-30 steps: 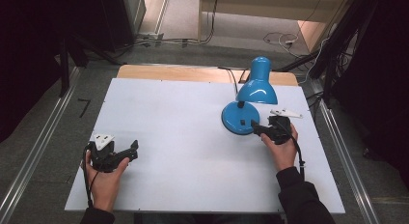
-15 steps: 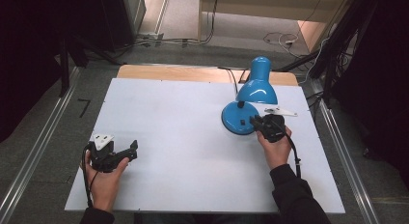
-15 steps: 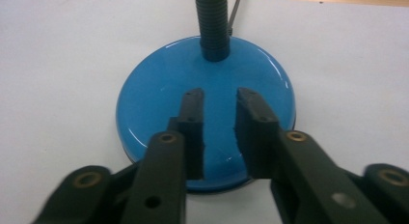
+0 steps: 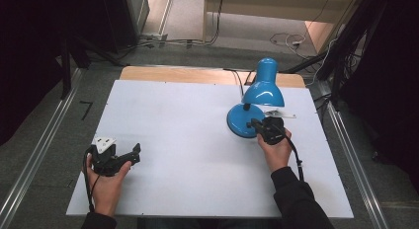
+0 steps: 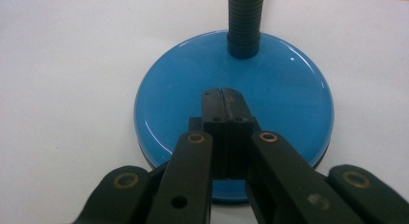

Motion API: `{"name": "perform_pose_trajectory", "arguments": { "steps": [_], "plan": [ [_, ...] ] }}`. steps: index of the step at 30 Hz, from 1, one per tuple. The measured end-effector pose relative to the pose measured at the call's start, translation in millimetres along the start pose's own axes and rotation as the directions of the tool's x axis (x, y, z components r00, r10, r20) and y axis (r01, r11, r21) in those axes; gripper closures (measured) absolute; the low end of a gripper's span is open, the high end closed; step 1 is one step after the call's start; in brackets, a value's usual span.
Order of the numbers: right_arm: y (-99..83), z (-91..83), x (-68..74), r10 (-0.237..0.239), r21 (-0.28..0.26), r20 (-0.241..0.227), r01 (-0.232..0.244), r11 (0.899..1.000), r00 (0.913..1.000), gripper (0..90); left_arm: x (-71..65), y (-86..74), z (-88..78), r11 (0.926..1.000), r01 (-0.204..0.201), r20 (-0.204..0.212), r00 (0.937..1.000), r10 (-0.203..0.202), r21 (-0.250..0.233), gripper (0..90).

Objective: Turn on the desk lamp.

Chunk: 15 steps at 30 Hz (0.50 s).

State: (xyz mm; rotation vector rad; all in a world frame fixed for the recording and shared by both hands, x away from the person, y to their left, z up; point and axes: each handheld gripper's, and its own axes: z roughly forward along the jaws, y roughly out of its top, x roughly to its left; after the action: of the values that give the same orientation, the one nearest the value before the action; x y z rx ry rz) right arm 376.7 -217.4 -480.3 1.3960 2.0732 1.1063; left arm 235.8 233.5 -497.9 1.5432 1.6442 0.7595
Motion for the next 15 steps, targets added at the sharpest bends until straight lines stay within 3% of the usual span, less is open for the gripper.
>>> {"name": "perform_pose_trajectory", "arguments": {
  "steps": [15],
  "plan": [
    [-2.5,8.1,1.5,-0.004,0.009,-0.005,0.004,1.0,1.0,87.5,0.0,0.0,0.0,1.0,0.0,-0.001,1.0,0.0,0.001,8.6]
  ]
}}
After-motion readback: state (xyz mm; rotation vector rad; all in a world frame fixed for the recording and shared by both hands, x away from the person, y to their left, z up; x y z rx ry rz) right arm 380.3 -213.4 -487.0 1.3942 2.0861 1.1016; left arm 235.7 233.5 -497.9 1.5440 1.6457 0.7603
